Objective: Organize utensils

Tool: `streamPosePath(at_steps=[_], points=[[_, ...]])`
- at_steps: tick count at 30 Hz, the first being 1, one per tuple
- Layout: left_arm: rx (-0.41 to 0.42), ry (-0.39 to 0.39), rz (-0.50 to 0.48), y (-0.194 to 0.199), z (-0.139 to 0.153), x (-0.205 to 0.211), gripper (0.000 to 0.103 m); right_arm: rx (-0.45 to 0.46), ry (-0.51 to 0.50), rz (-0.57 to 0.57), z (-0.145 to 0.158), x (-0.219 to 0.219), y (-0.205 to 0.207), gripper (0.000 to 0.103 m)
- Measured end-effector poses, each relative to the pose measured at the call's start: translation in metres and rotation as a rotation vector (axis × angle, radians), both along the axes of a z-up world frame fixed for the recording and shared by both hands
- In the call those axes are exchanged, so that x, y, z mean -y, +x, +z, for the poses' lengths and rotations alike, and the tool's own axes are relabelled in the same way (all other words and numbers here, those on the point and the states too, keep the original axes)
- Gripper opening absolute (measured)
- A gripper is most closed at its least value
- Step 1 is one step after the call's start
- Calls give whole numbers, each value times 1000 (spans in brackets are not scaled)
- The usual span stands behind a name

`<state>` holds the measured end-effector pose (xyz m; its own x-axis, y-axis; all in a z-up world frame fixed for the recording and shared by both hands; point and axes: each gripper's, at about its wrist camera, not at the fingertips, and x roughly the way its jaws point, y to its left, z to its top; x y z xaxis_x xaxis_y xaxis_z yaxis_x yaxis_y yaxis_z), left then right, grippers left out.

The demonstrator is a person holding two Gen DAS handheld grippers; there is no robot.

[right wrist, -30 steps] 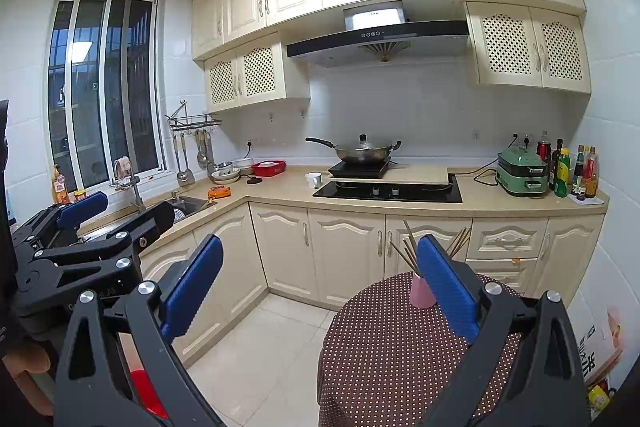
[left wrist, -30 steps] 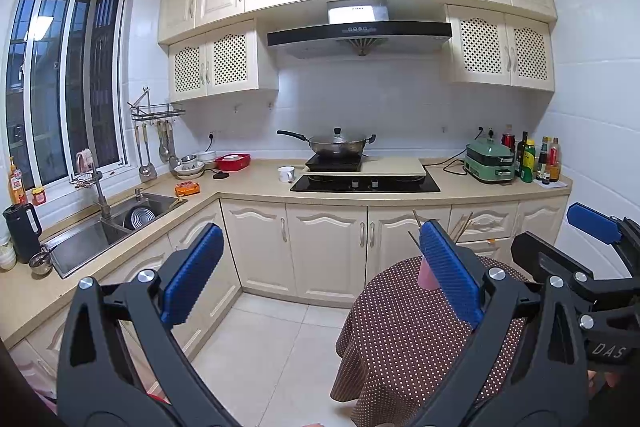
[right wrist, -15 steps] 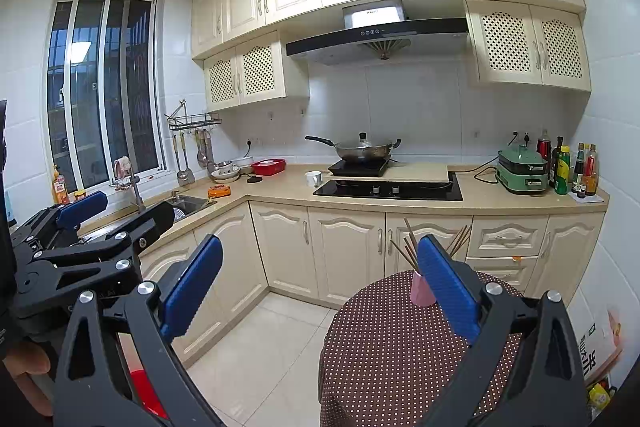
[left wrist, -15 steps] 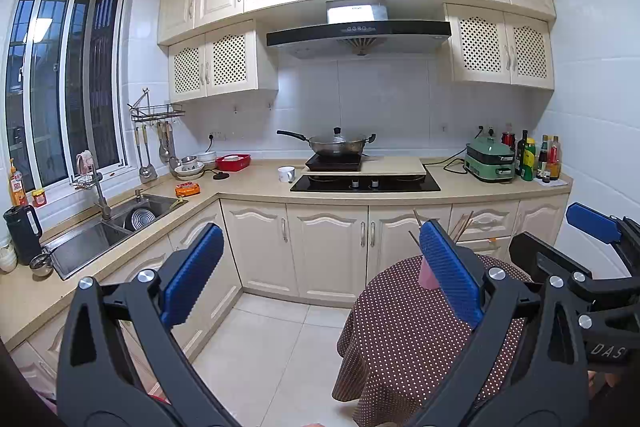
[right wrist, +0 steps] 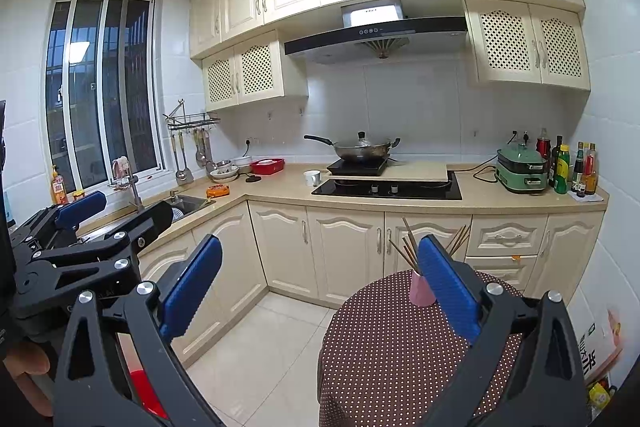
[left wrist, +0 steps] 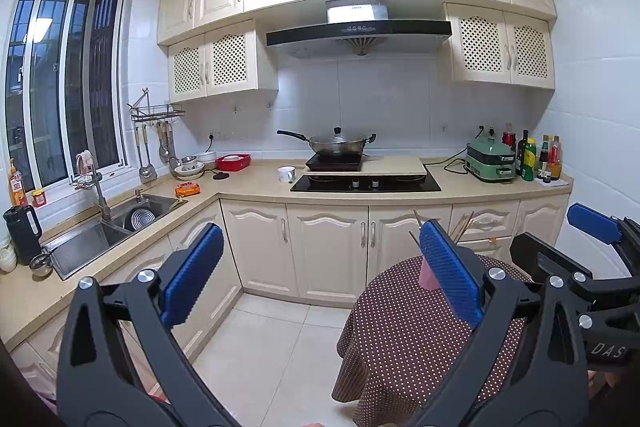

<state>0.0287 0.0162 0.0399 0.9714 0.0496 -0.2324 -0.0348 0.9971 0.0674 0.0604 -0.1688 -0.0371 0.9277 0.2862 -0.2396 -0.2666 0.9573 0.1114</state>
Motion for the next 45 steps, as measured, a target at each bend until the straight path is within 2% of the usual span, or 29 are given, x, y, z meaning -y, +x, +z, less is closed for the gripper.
streamPosePath(at_steps=[14, 30, 45], points=[[-12, -1, -3, 13, 0, -10, 97, -16, 3, 2, -2, -1, 9, 95], [-24, -1, -35, 33, -14, -14, 97, -25, 0, -33, -10, 2, 20, 95], [-48, 24, -33, 83, -29, 19, 97, -70, 21, -47, -29, 33, 70, 95]])
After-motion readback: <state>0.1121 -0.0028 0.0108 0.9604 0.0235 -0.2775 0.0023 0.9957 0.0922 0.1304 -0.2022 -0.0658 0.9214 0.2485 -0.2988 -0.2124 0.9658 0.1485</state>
